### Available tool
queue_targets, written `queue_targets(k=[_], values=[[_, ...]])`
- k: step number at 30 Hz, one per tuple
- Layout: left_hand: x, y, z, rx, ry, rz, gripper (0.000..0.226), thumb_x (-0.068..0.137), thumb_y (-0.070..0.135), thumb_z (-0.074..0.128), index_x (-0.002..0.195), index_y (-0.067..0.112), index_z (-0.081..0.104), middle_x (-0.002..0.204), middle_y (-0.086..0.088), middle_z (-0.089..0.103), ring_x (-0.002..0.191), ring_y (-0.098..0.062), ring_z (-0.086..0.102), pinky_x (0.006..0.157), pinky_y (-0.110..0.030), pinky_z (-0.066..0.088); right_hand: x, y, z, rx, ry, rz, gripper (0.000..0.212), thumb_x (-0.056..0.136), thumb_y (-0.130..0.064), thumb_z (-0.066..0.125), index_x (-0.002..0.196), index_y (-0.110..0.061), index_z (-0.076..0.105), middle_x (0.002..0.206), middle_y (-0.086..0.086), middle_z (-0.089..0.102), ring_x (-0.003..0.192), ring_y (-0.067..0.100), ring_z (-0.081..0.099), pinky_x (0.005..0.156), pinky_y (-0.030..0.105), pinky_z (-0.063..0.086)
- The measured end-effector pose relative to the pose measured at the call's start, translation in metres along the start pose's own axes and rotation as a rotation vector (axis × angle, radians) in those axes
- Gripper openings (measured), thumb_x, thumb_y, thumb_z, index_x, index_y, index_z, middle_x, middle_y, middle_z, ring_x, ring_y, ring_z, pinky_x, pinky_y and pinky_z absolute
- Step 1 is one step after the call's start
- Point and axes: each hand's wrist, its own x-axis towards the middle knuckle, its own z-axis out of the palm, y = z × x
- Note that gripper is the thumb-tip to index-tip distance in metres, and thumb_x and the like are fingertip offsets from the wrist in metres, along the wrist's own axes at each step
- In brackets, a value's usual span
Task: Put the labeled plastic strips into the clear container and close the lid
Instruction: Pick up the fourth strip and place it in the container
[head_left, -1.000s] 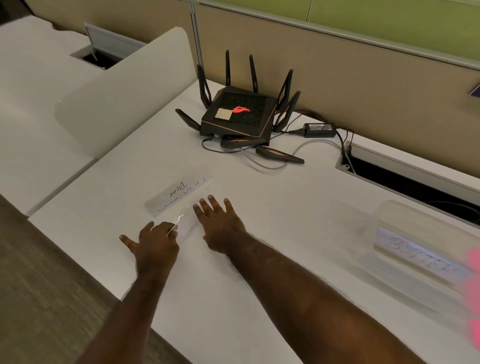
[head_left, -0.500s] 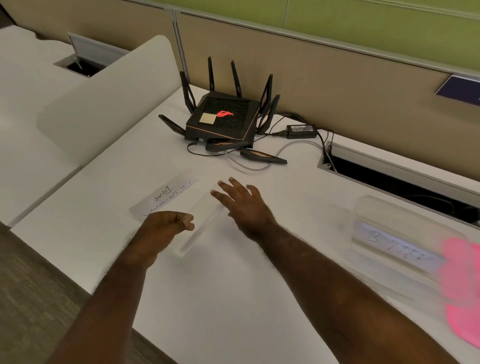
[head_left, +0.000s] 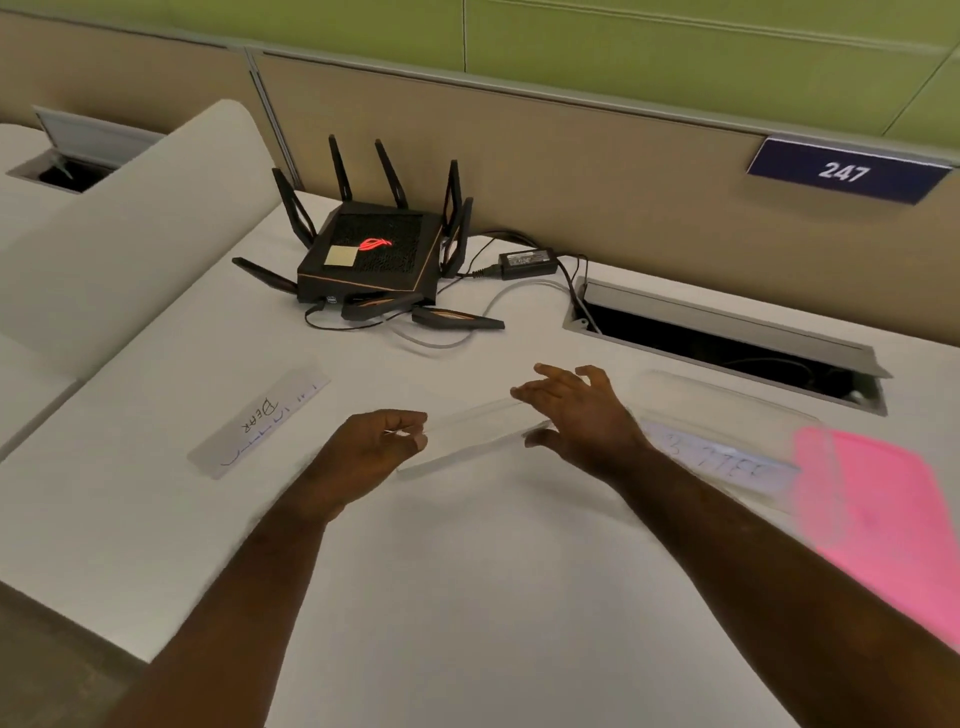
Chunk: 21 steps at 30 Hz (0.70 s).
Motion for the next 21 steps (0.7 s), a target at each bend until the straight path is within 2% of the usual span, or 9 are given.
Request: queue_targets(k=[2, 4, 7, 10, 12, 16, 19, 21], values=[[0.007, 0.010, 0.013, 0.077, -0.053, 0.063, 0.047, 0.080, 0.034, 0.075, 0.124, 0.030, 0.061, 0.118, 0.016, 0.061, 0.108, -0.001, 0.057, 0.080, -0.013, 0.044, -0.016, 0.016, -0.009, 0.006, 0.028, 0.054, 0.059, 0.082, -0.044, 0.069, 0.136, -0.027, 0.052, 0.139, -0.007, 0.057, 0.141, 0.015, 0.035, 0.110, 0.045, 0.022], [0.016, 0.020, 0.027, 0.201, -0.105, 0.160, 0.060, 0.073, 0.034, 0.082, 0.127, 0.032, 0.057, 0.120, 0.019, 0.055, 0.110, -0.001, 0.053, 0.081, -0.008, 0.038, -0.032, 0.030, -0.018, 0.022, 0.023, 0.124, 0.057, 0.083, -0.047, 0.067, 0.135, -0.028, 0.053, 0.139, -0.007, 0.056, 0.141, 0.013, 0.034, 0.111, 0.044, 0.022], [0.031, 0.035, 0.049, 0.394, -0.087, 0.339, 0.059, 0.075, 0.026, 0.081, 0.129, 0.028, 0.057, 0.117, 0.019, 0.053, 0.112, -0.005, 0.053, 0.085, -0.003, 0.035, -0.056, 0.052, -0.031, 0.059, 0.033, 0.225, 0.055, 0.083, -0.051, 0.066, 0.133, -0.032, 0.054, 0.142, -0.006, 0.053, 0.141, 0.012, 0.034, 0.111, 0.043, 0.022], [0.044, 0.055, 0.072, 0.490, -0.101, 0.422, 0.052, 0.080, 0.032, 0.074, 0.129, 0.030, 0.057, 0.125, 0.013, 0.059, 0.116, -0.010, 0.053, 0.098, -0.023, 0.041, -0.082, 0.075, -0.043, 0.077, 0.056, 0.292, 0.053, 0.081, -0.054, 0.066, 0.130, -0.034, 0.057, 0.142, -0.006, 0.053, 0.141, 0.011, 0.034, 0.111, 0.043, 0.023], [0.052, 0.068, 0.088, 0.552, -0.122, 0.467, 0.050, 0.083, 0.039, 0.070, 0.130, 0.032, 0.055, 0.129, 0.011, 0.059, 0.119, -0.013, 0.051, 0.103, -0.034, 0.041, -0.098, 0.089, -0.052, 0.090, 0.079, 0.337, 0.052, 0.080, -0.054, 0.068, 0.126, -0.034, 0.060, 0.139, -0.009, 0.056, 0.140, 0.011, 0.034, 0.110, 0.043, 0.024], [0.062, 0.099, 0.122, 0.652, -0.131, 0.571, 0.047, 0.085, 0.045, 0.063, 0.130, 0.035, 0.055, 0.129, 0.011, 0.057, 0.119, -0.014, 0.048, 0.100, -0.039, 0.037, -0.130, 0.117, -0.068, 0.067, 0.126, 0.431, 0.048, 0.075, -0.052, 0.073, 0.118, -0.033, 0.066, 0.124, -0.006, 0.064, 0.125, 0.019, 0.047, 0.098, 0.043, 0.031], [0.067, 0.121, 0.145, 0.722, -0.120, 0.632, 0.046, 0.085, 0.045, 0.062, 0.130, 0.034, 0.056, 0.123, 0.008, 0.054, 0.114, -0.016, 0.047, 0.096, -0.039, 0.034, -0.151, 0.132, -0.074, 0.025, 0.117, 0.500, 0.047, 0.075, -0.054, 0.072, 0.117, -0.033, 0.067, 0.119, -0.005, 0.064, 0.113, 0.021, 0.048, 0.086, 0.037, 0.028], [0.069, 0.131, 0.160, 0.776, -0.112, 0.658, 0.046, 0.085, 0.048, 0.060, 0.129, 0.035, 0.056, 0.121, 0.008, 0.054, 0.115, -0.017, 0.046, 0.097, -0.039, 0.030, -0.163, 0.140, -0.075, 0.012, 0.104, 0.543, 0.047, 0.075, -0.055, 0.071, 0.116, -0.033, 0.067, 0.118, -0.004, 0.065, 0.111, 0.023, 0.048, 0.084, 0.037, 0.028]])
